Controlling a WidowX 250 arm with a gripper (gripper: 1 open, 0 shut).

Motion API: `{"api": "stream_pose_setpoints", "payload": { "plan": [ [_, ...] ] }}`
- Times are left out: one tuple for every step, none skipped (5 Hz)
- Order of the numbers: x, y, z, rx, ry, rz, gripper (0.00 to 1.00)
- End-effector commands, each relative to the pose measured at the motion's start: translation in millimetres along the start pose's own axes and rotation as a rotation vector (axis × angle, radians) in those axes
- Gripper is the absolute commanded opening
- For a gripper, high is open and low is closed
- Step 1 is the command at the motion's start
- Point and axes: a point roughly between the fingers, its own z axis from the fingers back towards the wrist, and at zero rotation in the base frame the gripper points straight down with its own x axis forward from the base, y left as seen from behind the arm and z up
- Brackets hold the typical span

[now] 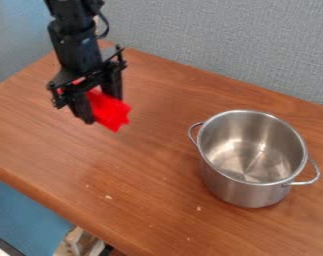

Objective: Put the red object in the metal pot

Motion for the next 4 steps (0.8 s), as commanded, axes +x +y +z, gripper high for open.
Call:
{"api": "stream_pose_setpoints", "payload": {
  "plan": [
    [-11.7,-12.7,27.6,-0.070,-0.021,-0.057,0.00],
    [-29.4,-14.7,32.3,-0.082,-0.008,-0.116,0.00],
    [-48.7,-19.9,34.3,-0.097,0.003,-0.177,0.00],
    [-81.9,-34.8,33.2,-0.110,0.016,-0.265,0.00]
  ]
}}
